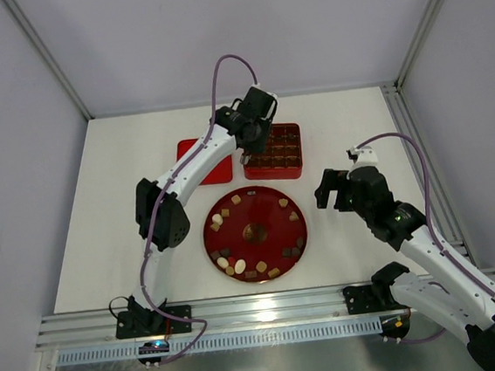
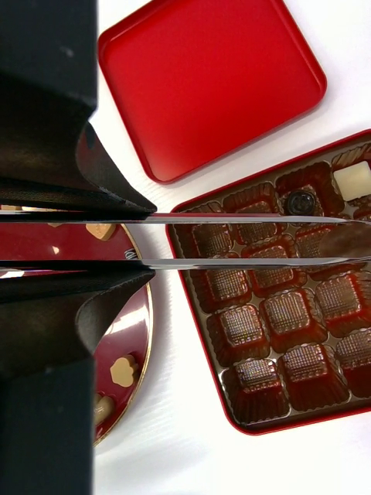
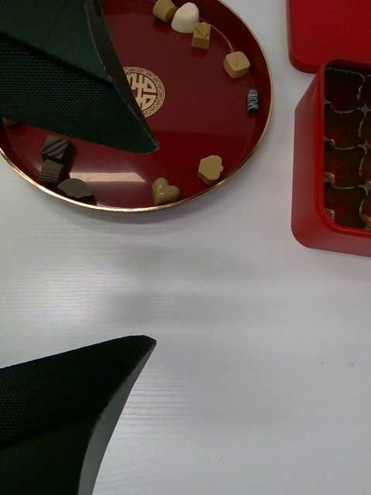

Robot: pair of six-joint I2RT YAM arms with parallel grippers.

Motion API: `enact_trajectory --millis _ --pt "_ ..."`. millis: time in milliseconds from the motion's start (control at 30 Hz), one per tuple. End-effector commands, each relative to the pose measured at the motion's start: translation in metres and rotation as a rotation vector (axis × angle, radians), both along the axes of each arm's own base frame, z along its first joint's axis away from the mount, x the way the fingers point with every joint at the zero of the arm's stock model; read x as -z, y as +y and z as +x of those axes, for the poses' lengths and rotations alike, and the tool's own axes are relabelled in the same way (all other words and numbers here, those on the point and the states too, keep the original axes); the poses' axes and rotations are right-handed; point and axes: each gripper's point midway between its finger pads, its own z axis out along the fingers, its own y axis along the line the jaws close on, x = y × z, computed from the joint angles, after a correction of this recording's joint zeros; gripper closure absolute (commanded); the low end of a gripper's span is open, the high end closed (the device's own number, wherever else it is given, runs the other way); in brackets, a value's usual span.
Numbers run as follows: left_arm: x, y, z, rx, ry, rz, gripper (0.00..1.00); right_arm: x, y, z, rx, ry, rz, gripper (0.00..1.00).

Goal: Pack the chocolate

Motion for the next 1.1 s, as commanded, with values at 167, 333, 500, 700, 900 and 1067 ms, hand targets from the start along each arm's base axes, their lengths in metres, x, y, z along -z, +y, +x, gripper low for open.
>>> enact_trajectory --millis 167,333,500,700,900,1067 --pt "-0.009 -0.006 0.011 0.014 -0.044 -0.031 0.75 -0.021 -0.001 0.008 0.014 -0.059 0.012 0.0" --pt "-0.006 -0.005 0.011 0.013 -0.038 -0.027 0.74 -0.021 -0.001 0.008 0.012 -0.058 0.011 0.0" --pt "0.0 -0.004 0.009 0.012 -0.026 -0.016 0.74 -0.021 -0.001 0.008 0.011 -0.059 0.01 0.0" --pt "0.004 -0.003 0.009 0.011 -0.018 -0.012 0.73 -0.019 -0.001 0.008 0.011 -0.057 0.012 0.0" --pt "0.005 -0.002 0.008 0.011 -0.017 -0.008 0.7 -0.018 0.0 0.007 0.01 -0.058 0.014 0.0" --pt "0.005 -0.003 0.007 0.016 -0.014 -0.008 0.68 -0.017 0.0 0.007 0.008 -0.056 0.016 0.0"
